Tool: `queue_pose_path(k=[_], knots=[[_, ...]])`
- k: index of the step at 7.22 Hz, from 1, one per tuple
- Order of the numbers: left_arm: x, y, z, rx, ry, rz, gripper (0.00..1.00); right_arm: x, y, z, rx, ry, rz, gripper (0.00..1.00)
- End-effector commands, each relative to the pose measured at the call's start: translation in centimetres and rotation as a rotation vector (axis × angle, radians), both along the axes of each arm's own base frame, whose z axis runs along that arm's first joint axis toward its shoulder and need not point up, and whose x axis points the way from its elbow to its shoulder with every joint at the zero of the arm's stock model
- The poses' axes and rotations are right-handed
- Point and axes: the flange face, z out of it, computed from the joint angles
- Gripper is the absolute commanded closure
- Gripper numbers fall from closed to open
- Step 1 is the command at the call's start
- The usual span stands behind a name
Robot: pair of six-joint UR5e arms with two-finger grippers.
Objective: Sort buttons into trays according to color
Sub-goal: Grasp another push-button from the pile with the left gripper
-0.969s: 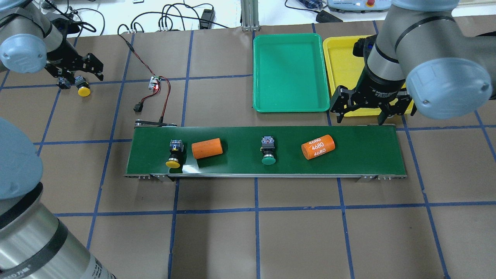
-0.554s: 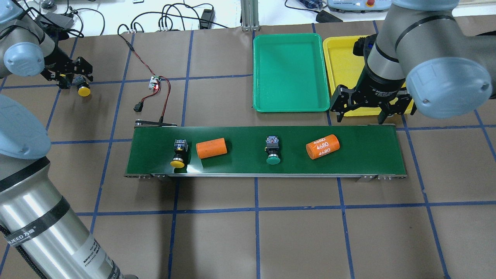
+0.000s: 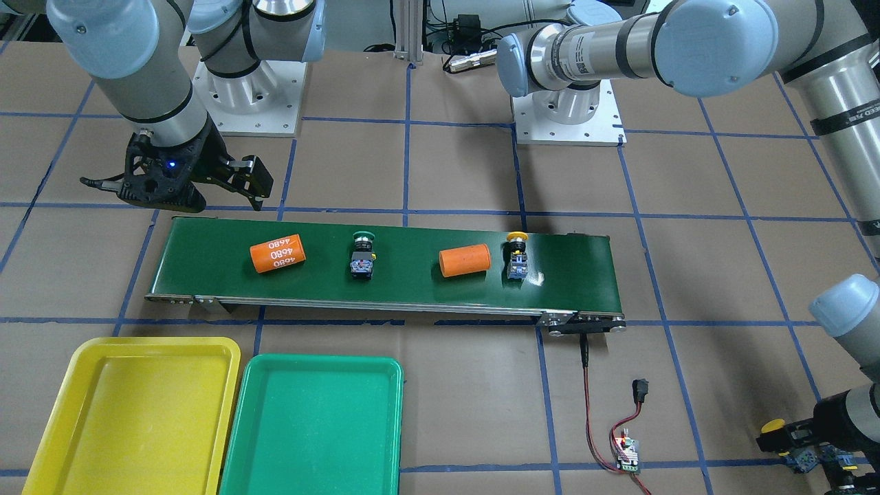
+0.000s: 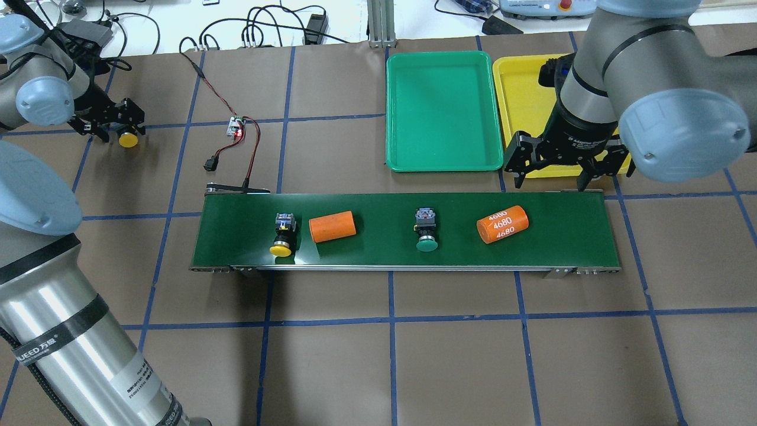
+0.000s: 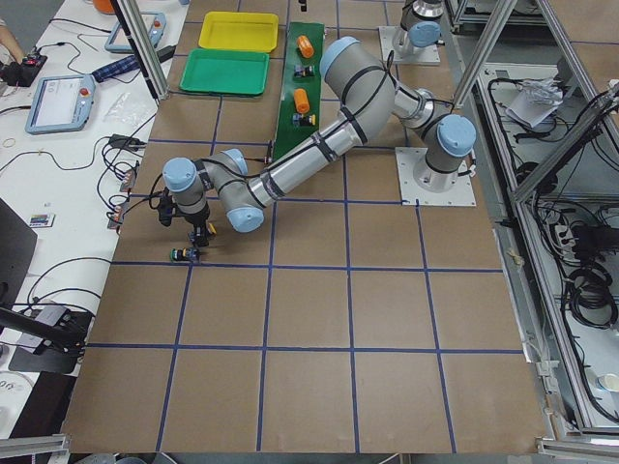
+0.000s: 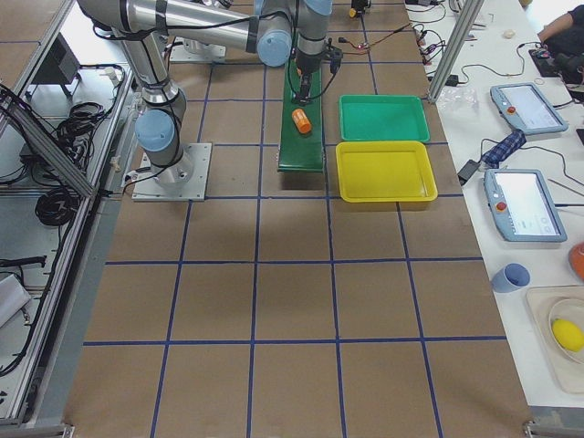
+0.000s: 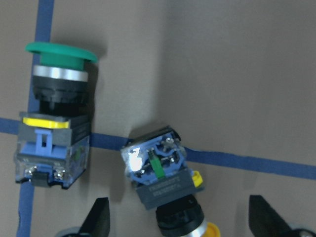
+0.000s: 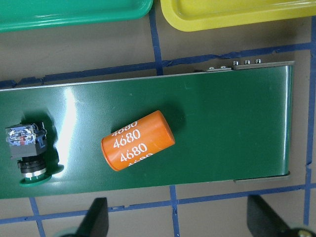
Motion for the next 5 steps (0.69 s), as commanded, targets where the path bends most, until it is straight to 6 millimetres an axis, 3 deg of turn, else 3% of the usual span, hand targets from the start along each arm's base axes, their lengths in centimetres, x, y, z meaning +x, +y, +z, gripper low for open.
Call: queue_pose_path(k=[1,2,3,4,5], knots=[[0.1,0.2,0.0,-0.010,0.041,0.011,1.00,-0.1,0.0,-0.1,0.000,0.003,-0.050,0.00],[-1.0,0.5,0.7,0.007,0.050,0.004,1.00,0.1,0.0,-0.4,0.006,-0.008,-0.063,0.00],[-2.1,1.9,2.7,0.066,0.085,0.004,1.00,0.1,-0.2,-0.8,0.014,-0.009,-0.064,0.00],[-5.6,4.7,5.3,0.102,0.098,-0.020,1.00,0.1,-0.1,-0.9,0.016,-0.008,-0.065,0.00],[-12.9,8.9,6.8,0.143,0.111,-0.061,1.00,0.2,-0.5,-1.3,0.025,-0.011,-0.064,0.00]])
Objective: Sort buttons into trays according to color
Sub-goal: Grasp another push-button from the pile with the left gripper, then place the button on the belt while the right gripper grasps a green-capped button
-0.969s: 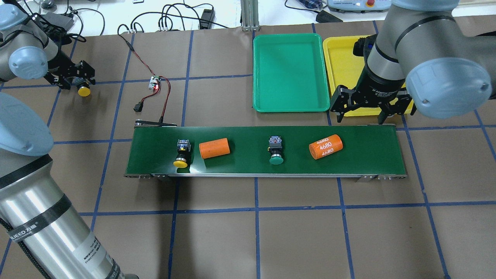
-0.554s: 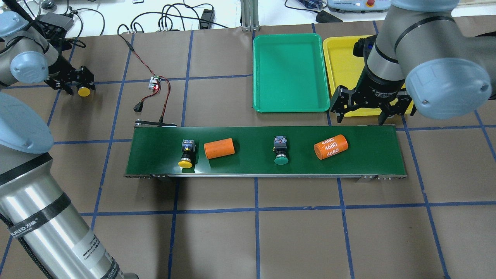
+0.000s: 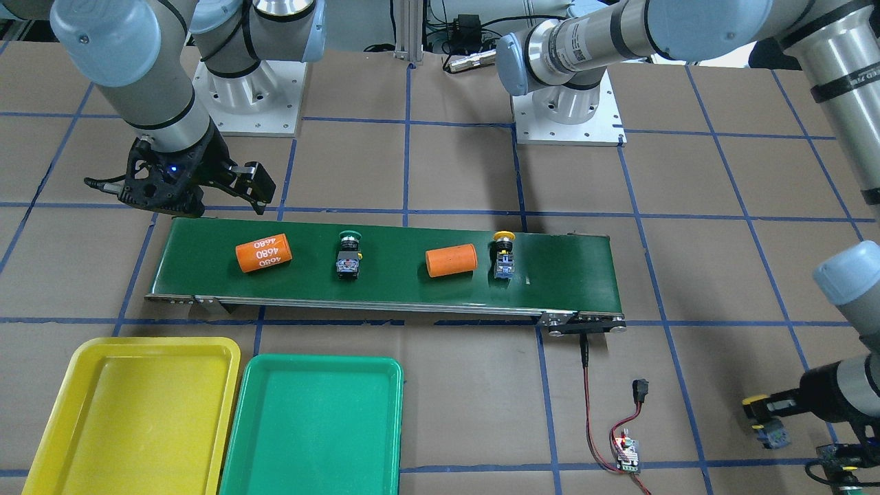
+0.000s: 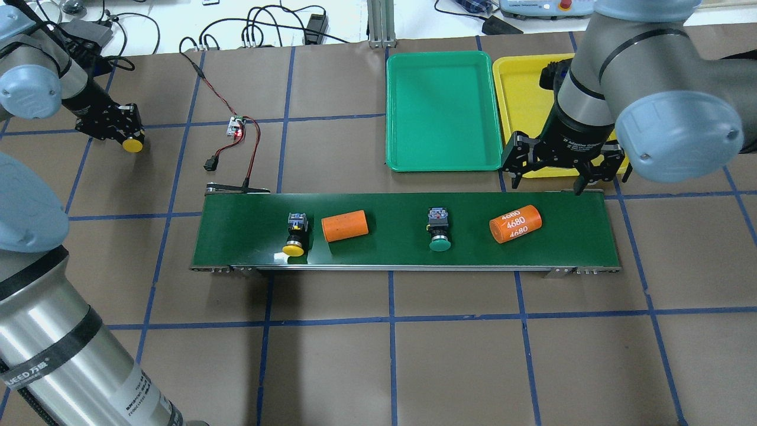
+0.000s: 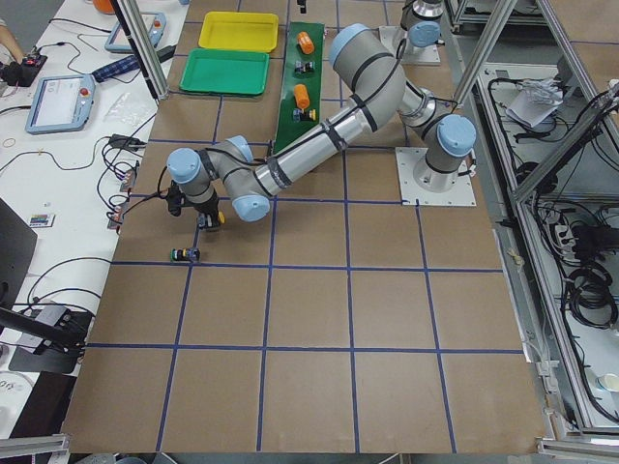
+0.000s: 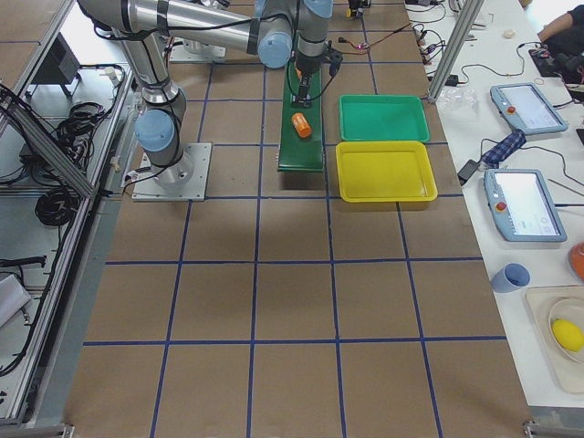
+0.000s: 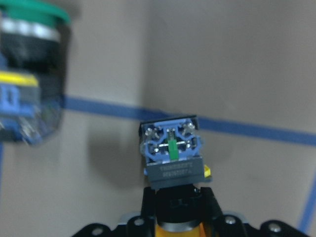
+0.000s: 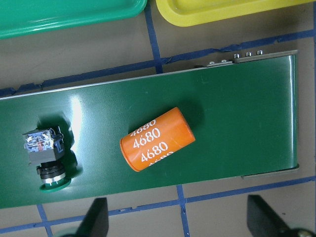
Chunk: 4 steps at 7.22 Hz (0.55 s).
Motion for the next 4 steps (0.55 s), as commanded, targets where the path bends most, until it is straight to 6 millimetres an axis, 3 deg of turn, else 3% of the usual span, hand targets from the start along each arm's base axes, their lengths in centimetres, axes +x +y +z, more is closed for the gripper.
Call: queue_pose_path(k=[1,3,4], knots=[[-11.5,9.3,3.6,0.069,0.027,-0.075,1.00,0.1,-0.8,-0.9,0.009,-0.003,0.002,0.00],[-18.5,17.9,6.3,0.075,0.036,-0.107,1.00,0.7,-2.5,-1.9,-0.066,-0.008,0.014,0.00],[-22.9,20.4,7.1,0.064,0.097,-0.060,1.00,1.3,-2.5,-2.8,-0.050,-0.009,0.027,0.00]])
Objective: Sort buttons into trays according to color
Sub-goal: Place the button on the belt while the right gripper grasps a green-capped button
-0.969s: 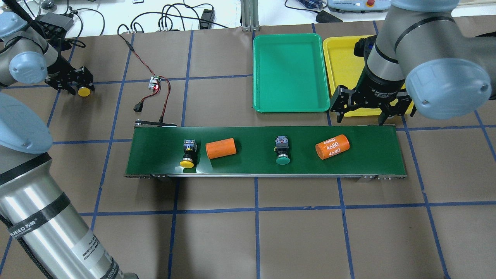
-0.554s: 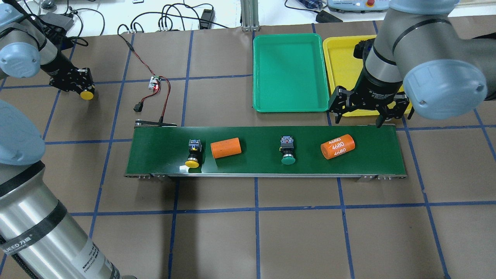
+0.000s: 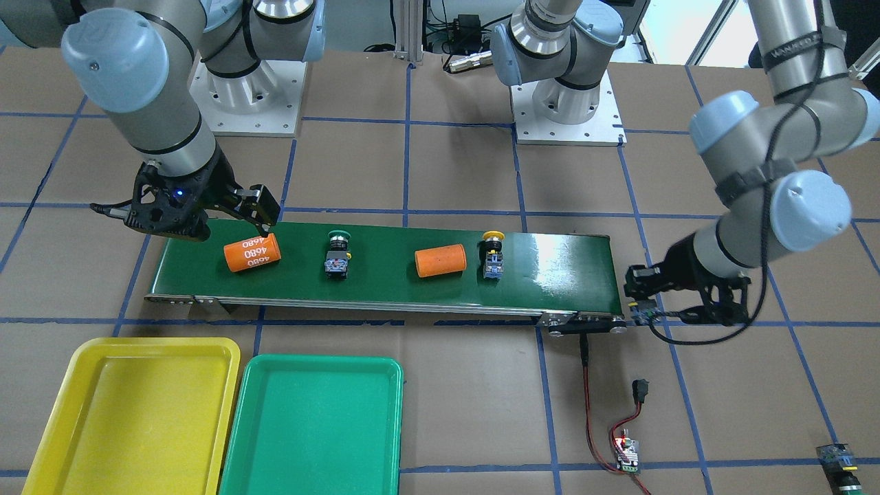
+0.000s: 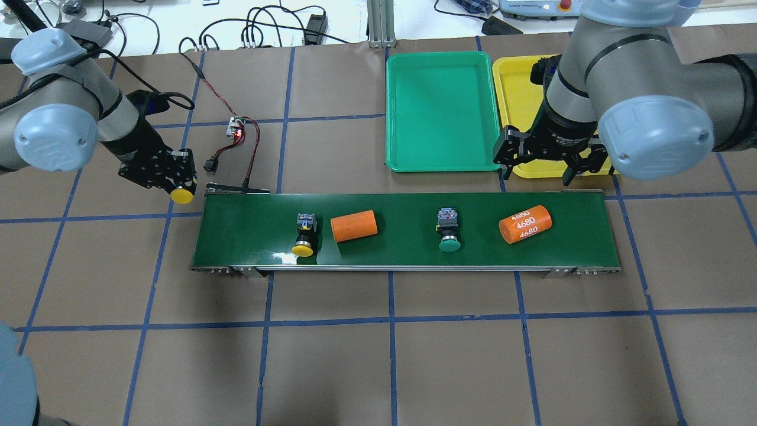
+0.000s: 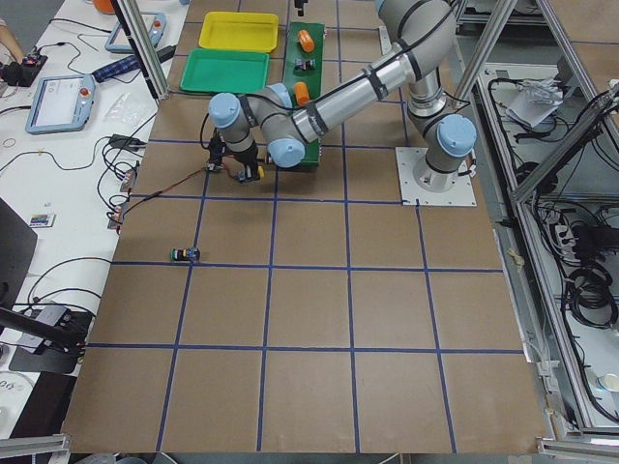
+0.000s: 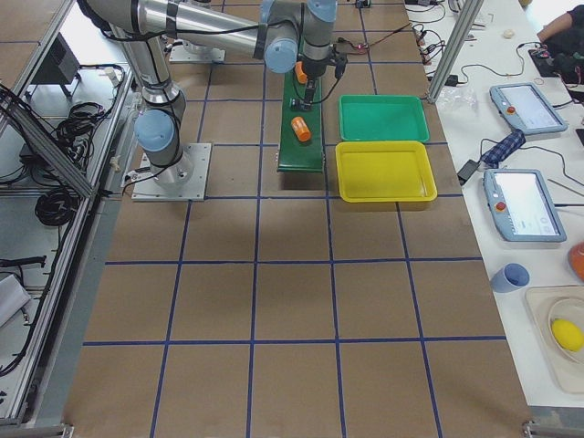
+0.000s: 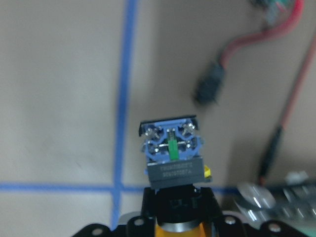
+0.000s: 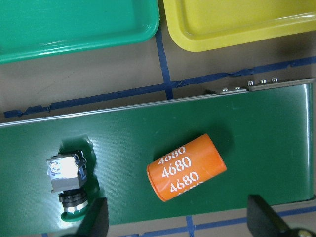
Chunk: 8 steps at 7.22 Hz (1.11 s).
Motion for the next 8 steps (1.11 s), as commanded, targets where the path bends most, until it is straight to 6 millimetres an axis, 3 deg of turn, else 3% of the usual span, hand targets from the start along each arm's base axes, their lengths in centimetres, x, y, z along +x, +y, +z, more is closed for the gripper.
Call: queue_pose_path(k=[1,2,3,4,5,6,7,8], knots=[[-7.9,5.7,1.4,-0.005,0.053,-0.001,1.00,2.0,-0.4,-1.9,0.014,-0.002,0.039,0.00],[-9.8,7.1,0.7,0.015,0.051,-0.042,1.00,3.6,-0.3,-2.7,0.026,-0.002,0.068,0.00],[-9.9,6.7,-1.1,0.019,0.049,-0.049,1.00,4.3,-0.3,-3.6,0.044,-0.001,0.082,0.00],[-9.8,6.2,-1.8,-0.026,0.033,-0.055,0.73,4.9,-0.4,-4.6,0.063,-0.005,0.094,0.00],[-9.5,6.7,-2.3,-0.024,0.027,-0.077,0.01,5.5,-0.6,-5.7,0.087,-0.045,0.099,0.00],[-8.6,5.9,-0.5,-0.066,0.007,-0.087,0.00,5.7,-0.8,-6.5,0.103,-0.057,0.101,0.00],[-4.0,3.4,2.3,-0.104,-0.108,-0.091,0.00,5.7,-0.9,-7.1,0.117,-0.055,0.099,0.00],[3.3,0.6,5.0,-0.090,-0.146,-0.029,0.00,5.7,-0.8,-8.3,0.143,-0.054,0.099,0.00]])
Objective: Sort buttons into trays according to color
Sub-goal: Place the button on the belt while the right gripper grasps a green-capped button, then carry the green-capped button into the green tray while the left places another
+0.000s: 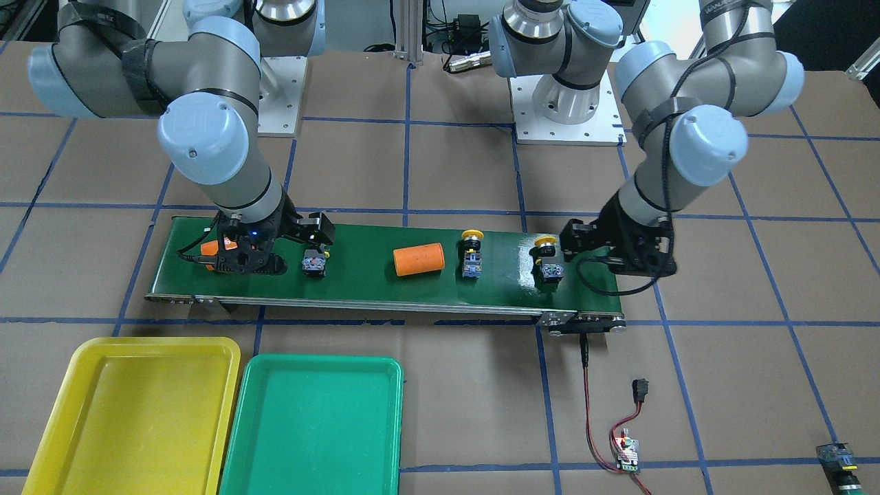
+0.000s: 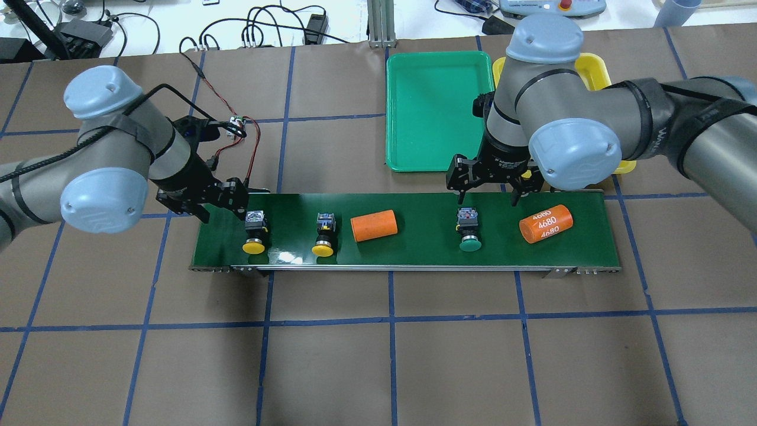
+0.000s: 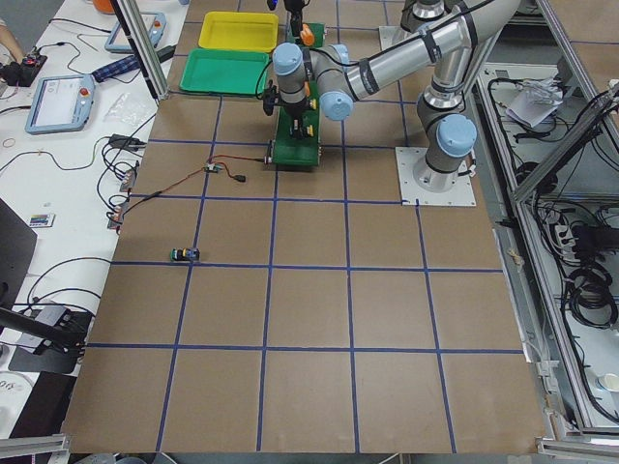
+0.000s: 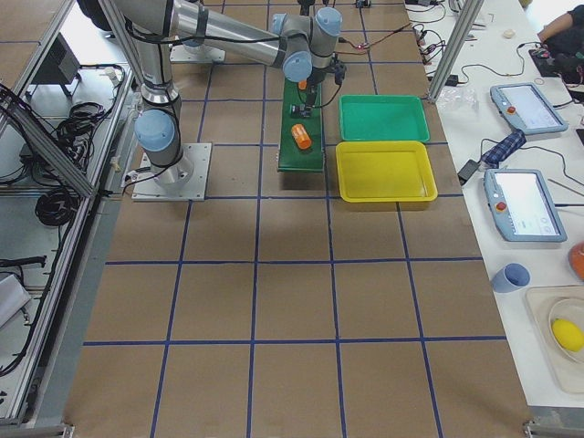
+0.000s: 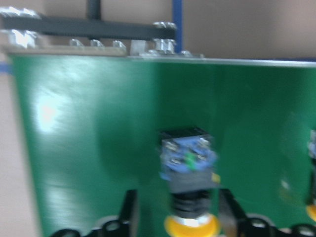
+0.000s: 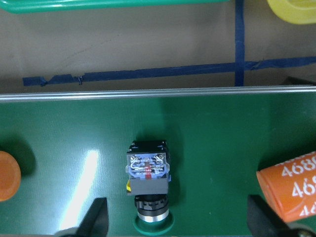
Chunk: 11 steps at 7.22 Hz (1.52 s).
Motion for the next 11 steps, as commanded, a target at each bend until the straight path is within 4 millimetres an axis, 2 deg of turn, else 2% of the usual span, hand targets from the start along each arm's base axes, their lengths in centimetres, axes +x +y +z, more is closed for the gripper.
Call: queue_pose_path(k=[1,3,5,6,7,8,9,10,11], knots=[[15.3,-5.6,3.7,-0.019,-0.073,0.141,0.00,0.1,0.0,-2.5,0.051,0.002,0.001,0.00],[24.7,-14.8,-1.1,-0.085,-0.105,0.174,0.00,-0.3,-0.6,-4.6,0.087,0.009,0.001,0.00],[29.9,-22.7,-4.4,-0.139,-0.121,0.153,0.00,-0.4,-0.8,-5.8,0.108,0.012,-0.001,0.45],[32.9,-24.5,-6.4,-0.129,-0.123,0.162,0.00,-0.4,-0.9,-6.3,0.117,0.017,0.000,0.67],[36.0,-25.1,-8.1,-0.121,-0.117,0.163,0.00,-0.5,-1.2,-6.0,0.108,0.020,0.001,0.91],[37.0,-25.3,-10.4,-0.089,-0.094,0.170,0.00,-0.9,-1.6,-5.6,0.100,0.020,-0.008,1.00],[36.8,-25.4,-11.4,-0.089,-0.066,0.175,0.00,-1.2,-1.8,-4.0,0.068,0.035,-0.006,1.00],[36.5,-25.6,-11.7,-0.085,-0.064,0.169,0.40,-1.5,-2.5,-0.6,0.005,0.061,0.000,1.00],[36.4,-25.7,-11.9,-0.088,-0.061,0.162,0.94,-1.5,-3.5,1.0,-0.032,0.060,-0.001,1.00]])
